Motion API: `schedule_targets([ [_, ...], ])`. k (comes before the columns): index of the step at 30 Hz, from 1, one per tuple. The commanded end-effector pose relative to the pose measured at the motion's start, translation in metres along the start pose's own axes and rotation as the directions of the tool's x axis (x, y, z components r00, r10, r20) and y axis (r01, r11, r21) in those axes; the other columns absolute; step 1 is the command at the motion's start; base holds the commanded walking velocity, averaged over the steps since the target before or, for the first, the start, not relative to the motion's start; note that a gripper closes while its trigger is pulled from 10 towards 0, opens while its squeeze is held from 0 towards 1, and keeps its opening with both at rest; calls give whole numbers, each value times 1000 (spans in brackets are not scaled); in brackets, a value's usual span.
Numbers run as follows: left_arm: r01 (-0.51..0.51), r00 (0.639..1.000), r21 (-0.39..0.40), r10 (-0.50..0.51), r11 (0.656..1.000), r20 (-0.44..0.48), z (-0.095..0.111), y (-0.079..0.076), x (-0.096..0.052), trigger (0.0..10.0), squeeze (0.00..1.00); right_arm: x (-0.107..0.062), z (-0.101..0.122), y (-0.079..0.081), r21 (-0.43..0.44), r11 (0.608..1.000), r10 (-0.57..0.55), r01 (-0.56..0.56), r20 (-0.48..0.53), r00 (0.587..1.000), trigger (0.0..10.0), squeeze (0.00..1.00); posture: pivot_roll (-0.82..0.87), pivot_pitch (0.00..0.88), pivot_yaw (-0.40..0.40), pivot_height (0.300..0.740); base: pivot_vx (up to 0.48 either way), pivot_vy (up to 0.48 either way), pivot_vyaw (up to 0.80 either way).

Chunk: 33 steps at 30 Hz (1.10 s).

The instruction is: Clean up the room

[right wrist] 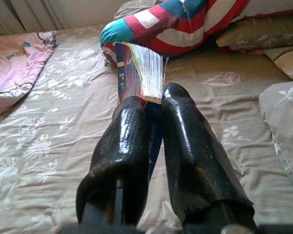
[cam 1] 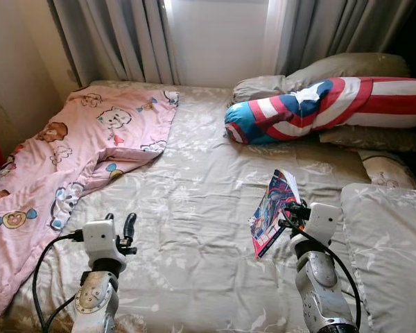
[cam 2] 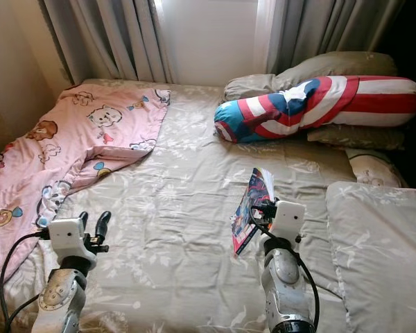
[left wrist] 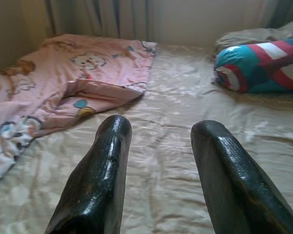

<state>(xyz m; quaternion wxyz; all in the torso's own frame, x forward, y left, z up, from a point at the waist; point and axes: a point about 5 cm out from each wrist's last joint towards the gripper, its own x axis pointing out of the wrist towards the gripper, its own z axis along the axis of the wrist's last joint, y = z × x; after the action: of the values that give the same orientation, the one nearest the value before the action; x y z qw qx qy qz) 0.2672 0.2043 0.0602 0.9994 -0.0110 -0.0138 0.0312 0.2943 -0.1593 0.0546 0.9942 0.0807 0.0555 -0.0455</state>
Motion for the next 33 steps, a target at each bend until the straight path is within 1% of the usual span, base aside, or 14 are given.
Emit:
schedule_targets([
  [1, -6, 1000, -3, 6, 1000, -1, 2, 1, 0, 10000, 0, 2, 12, 2, 2, 1000, 17, -17, 53, 998, 10000, 0, -2, 19, -15, 712, 0, 0, 0],
  [4, -15, 1000, -1, 15, 1000, 8, 7, 3, 1, 10000, 0, 1, 11, 1, -5, 1000, 9, -9, 58, 998, 10000, 0, 1, 14, -13, 693, 0, 0, 0],
  [8, -31, 1000, 10, 31, 999, -1, 9, 10, -1, 10000, 0, 0, 13, -1, 0, 1000, 8, -8, 80, 997, 10000, 0, -1, 6, -13, 693, 0, 0, 0],
  [15, -23, 1000, 5, 23, 1000, 0, 11, 6, 1, 10000, 0, 1, 14, 0, -2, 1000, 12, -12, 83, 996, 10000, 0, -1, 0, -15, 693, 0, 0, 0],
  [18, -12, 1000, -4, 12, 1000, 7, 14, 1, 3, 10000, 0, 3, 14, 5, 0, 1000, 30, -30, 70, 997, 10000, 0, -1, 0, -15, 693, 0, 0, 0],
  [20, -10, 1000, -5, 10, 1000, 8, 14, 0, 4, 10000, 0, 4, 15, 7, 3, 999, 42, -42, 77, 996, 10000, 0, 0, 0, -15, 678, 0, 0, 0],
  [22, -11, 1000, -7, 11, 1000, 9, 15, 0, 4, 10000, 0, 4, 16, 9, -18, 999, 48, -47, 81, 996, 10000, 0, 1, 0, -16, 663, 0, 0, 0],
  [27, -12, 1000, -9, 12, 1000, 9, 16, 0, 6, 10000, 0, 2, 16, 5, -14, 999, 38, -37, 98, 994, 10000, 0, 4, 1, -18, 659, 0, 0, 0],
  [33, -14, 1000, -11, 14, 1000, 6, 16, 0, 6, 10000, 0, 0, 14, 1, -21, 1000, 22, -20, 90, 996, 10000, 0, 4, 13, -18, 659, 0, 0, 0],
])
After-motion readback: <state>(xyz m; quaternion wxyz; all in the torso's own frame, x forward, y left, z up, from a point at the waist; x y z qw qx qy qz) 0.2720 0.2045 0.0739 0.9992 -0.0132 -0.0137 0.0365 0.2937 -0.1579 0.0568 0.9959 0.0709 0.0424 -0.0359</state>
